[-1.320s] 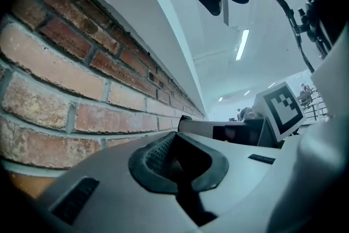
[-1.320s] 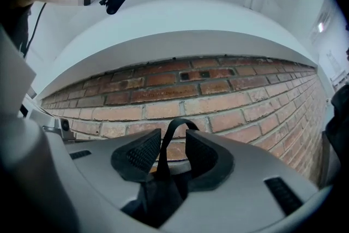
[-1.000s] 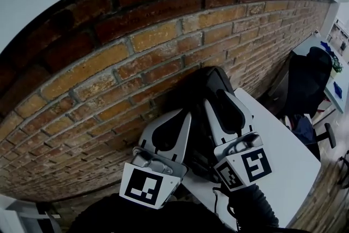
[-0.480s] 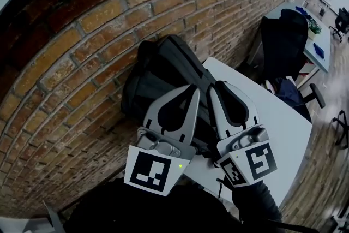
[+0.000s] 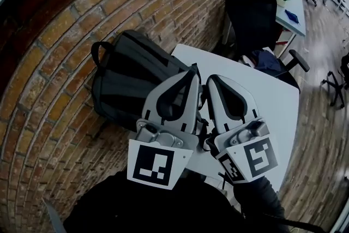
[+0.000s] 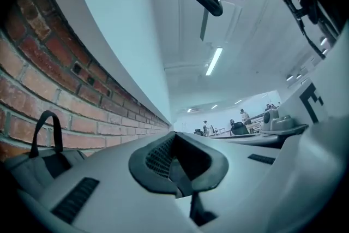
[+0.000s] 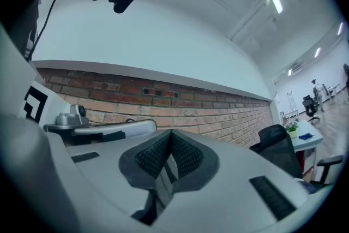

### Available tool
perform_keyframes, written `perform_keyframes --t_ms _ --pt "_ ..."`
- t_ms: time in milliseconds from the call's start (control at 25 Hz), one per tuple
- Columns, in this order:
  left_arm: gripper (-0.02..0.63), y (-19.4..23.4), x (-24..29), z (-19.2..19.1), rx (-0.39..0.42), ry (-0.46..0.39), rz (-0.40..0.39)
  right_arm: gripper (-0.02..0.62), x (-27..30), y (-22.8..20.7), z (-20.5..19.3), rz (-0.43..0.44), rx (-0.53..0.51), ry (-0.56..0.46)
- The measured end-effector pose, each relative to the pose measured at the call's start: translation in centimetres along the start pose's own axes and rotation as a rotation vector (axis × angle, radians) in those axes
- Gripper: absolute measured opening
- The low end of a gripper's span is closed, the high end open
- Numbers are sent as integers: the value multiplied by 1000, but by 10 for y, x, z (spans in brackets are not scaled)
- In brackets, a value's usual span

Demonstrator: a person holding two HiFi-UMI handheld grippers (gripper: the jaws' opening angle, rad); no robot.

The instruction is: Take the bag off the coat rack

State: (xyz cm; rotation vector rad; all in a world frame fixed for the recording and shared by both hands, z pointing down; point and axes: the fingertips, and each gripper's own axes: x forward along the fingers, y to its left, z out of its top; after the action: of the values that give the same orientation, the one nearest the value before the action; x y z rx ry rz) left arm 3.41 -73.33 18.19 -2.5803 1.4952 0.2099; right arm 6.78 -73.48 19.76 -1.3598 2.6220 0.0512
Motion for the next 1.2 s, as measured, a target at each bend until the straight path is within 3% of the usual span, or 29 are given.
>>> perform_keyframes --t_ms 520,1200 --pt "9 -26 10 6 -3 -22 -70 6 -27 -16 12 -96 -40 -28" --pt "9 -20 14 3 -3 -22 -69 6 -19 -16 9 -85 -39 -28"
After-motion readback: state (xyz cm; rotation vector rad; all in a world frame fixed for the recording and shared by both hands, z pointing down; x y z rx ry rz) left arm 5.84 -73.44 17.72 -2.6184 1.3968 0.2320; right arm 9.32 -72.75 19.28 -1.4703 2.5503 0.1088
